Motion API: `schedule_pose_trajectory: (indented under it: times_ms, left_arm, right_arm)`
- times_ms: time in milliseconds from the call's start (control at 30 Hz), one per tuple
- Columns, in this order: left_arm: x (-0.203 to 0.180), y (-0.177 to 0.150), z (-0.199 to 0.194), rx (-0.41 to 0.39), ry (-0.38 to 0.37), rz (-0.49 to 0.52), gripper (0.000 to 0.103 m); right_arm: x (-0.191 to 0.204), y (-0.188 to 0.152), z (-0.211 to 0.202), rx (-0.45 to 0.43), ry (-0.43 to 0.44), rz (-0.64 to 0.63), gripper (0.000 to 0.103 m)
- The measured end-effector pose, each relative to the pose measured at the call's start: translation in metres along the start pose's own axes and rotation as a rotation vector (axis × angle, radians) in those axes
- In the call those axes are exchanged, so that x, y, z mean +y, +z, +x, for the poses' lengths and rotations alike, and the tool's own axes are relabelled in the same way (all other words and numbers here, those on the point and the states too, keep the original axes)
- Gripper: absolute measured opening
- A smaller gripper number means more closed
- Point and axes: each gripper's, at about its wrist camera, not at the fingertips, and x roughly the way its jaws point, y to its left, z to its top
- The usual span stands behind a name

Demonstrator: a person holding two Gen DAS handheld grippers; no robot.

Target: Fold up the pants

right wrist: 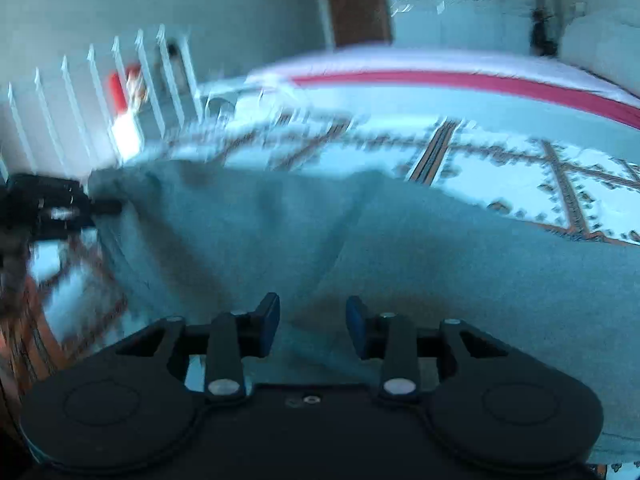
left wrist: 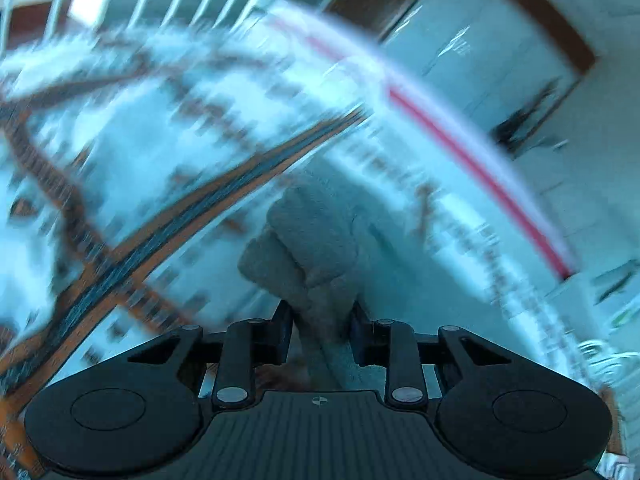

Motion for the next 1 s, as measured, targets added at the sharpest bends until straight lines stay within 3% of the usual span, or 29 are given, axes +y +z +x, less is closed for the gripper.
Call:
schedule_pose_trajectory:
  times_ms: [33, 133, 167, 267, 433, 467, 500, 567, 733, 833, 900, 967, 1000]
  left_arm:
    - [0.006, -0.001, 0.007, 0.027, 0.006, -0.006, 0.030]
    - [0.013, 0.000, 0.009, 0.025, -0.035, -0.032, 0.036]
    - [0.013, 0.001, 0.007, 0.015, -0.036, -0.040, 0.043]
    - [0.009, 0.002, 0.001, -0.032, -0.040, -0.033, 0.080]
    - [0.008, -0.002, 0.006, -0.013, -0.033, -0.031, 0.082]
    - [0.007, -0.003, 0.009, -0.009, -0.016, -0.010, 0.073]
    - [0.006, -0.003, 0.015, 0.008, 0.006, 0.012, 0.035]
    - [0.007, 0.000, 0.018, 0.012, -0.009, 0.001, 0.031]
    - [-0.021, 0.005, -0.010, -0.102, -0.078, 0.065, 0.027]
    - [-0.026, 0.005, -0.016, -0.102, -0.075, 0.054, 0.027]
    - [-0.025, 0.003, -0.019, -0.094, -0.071, 0.036, 0.027]
    - [-0.027, 0.002, -0.023, -0.097, -0.079, 0.041, 0.026]
    - [-0.031, 0.002, -0.025, -0.101, -0.075, 0.062, 0.026]
  right_arm:
    - [0.003, -0.005, 0.010, 0.051, -0.045, -0.029, 0.030]
    - [0.013, -0.006, 0.008, 0.026, -0.069, -0.104, 0.033]
    - [0.013, -0.004, 0.004, 0.009, -0.055, -0.090, 0.034]
    - [0.006, -0.001, -0.003, -0.016, -0.041, -0.049, 0.030]
    - [0.004, 0.001, -0.012, -0.065, -0.037, -0.042, 0.030]
    - [0.004, 0.001, -0.011, -0.063, -0.035, -0.047, 0.030]
    - [0.004, 0.001, -0.008, -0.050, -0.038, -0.056, 0.031]
    - [0.004, -0.004, 0.012, 0.054, -0.044, -0.067, 0.033]
    - [0.018, -0.011, 0.022, 0.037, -0.099, -0.154, 0.040]
    - [0.022, -0.015, 0.021, 0.016, -0.108, -0.194, 0.042]
    - [0.015, -0.010, 0.008, -0.022, -0.067, -0.140, 0.046]
    - [0.003, -0.004, -0.010, -0.067, -0.045, -0.056, 0.060]
    - [-0.006, -0.002, -0.017, -0.085, -0.036, -0.013, 0.073]
